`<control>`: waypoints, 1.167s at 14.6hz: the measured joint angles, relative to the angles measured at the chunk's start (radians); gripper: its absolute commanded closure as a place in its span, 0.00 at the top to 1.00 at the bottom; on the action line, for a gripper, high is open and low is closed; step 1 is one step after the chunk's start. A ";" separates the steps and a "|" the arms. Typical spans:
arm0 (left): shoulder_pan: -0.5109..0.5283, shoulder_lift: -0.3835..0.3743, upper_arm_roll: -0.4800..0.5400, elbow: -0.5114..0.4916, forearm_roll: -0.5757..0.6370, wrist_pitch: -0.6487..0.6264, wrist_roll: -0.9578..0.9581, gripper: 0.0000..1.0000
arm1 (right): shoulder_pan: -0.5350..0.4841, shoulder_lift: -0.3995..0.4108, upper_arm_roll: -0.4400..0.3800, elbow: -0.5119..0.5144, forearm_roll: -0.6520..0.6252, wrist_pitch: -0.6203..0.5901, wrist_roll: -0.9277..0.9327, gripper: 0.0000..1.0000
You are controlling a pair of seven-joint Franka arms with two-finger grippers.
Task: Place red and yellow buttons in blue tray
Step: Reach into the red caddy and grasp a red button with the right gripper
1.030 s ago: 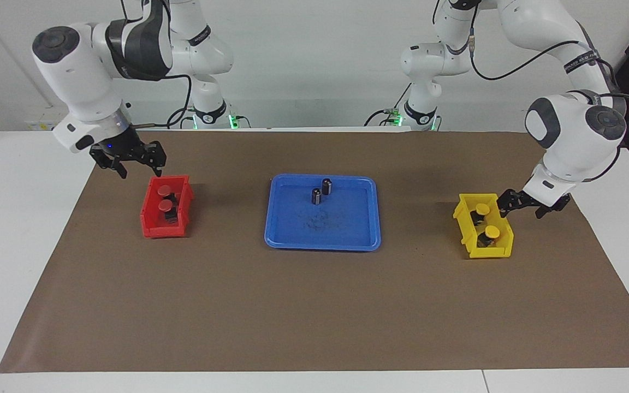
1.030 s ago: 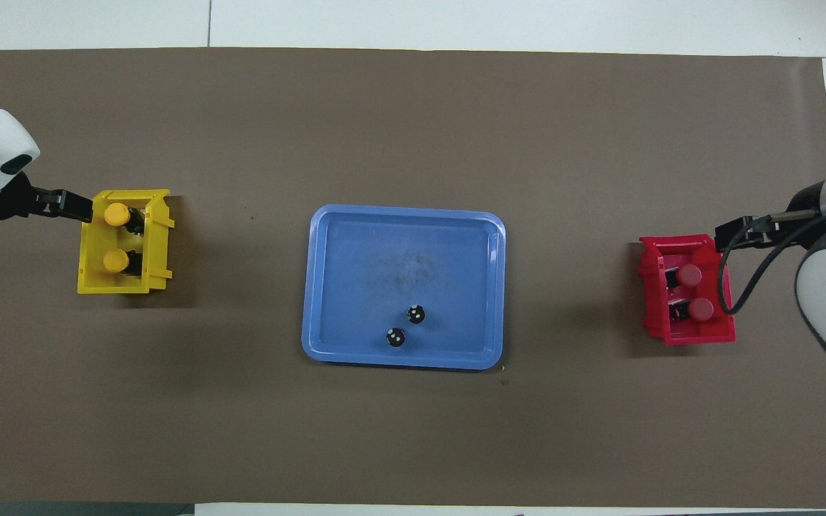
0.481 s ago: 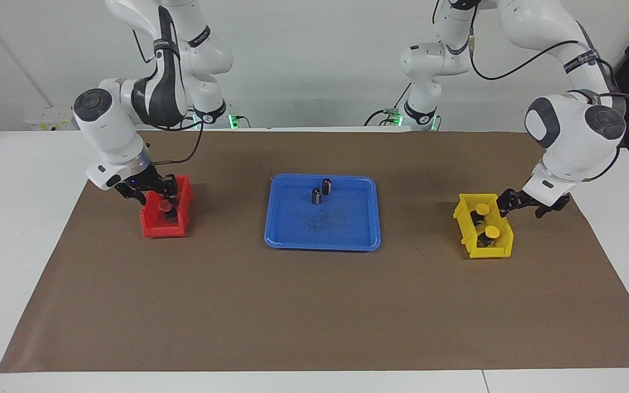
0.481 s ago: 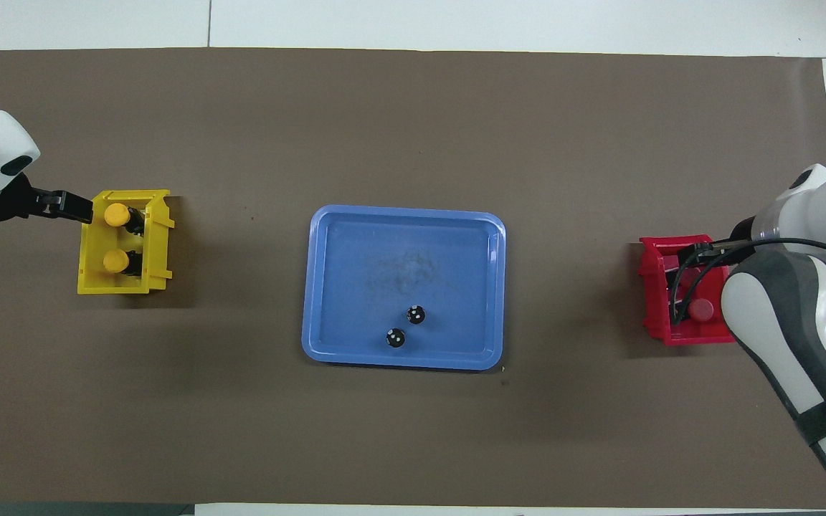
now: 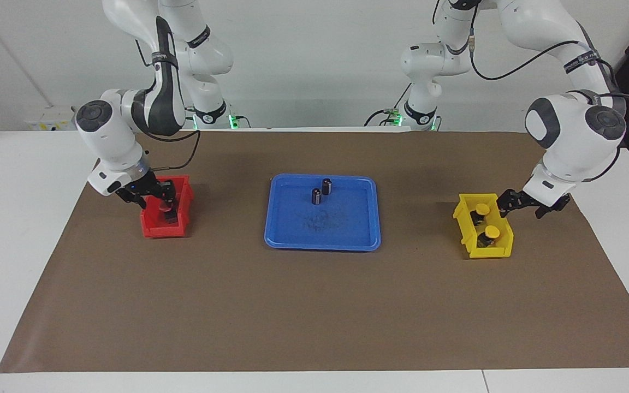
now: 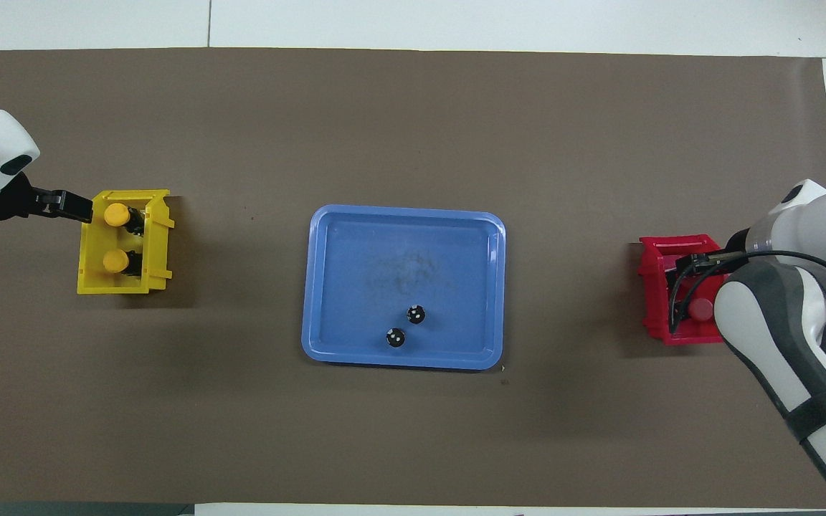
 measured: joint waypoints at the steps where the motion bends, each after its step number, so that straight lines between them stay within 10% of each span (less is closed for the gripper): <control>1: 0.000 0.000 0.000 0.000 0.000 0.000 0.000 1.00 | 0.005 0.000 0.000 0.000 0.000 0.001 0.000 0.72; 17: -0.066 0.000 0.001 0.001 -0.036 0.020 -0.051 1.00 | 0.016 -0.012 -0.003 -0.076 0.000 0.090 -0.011 0.53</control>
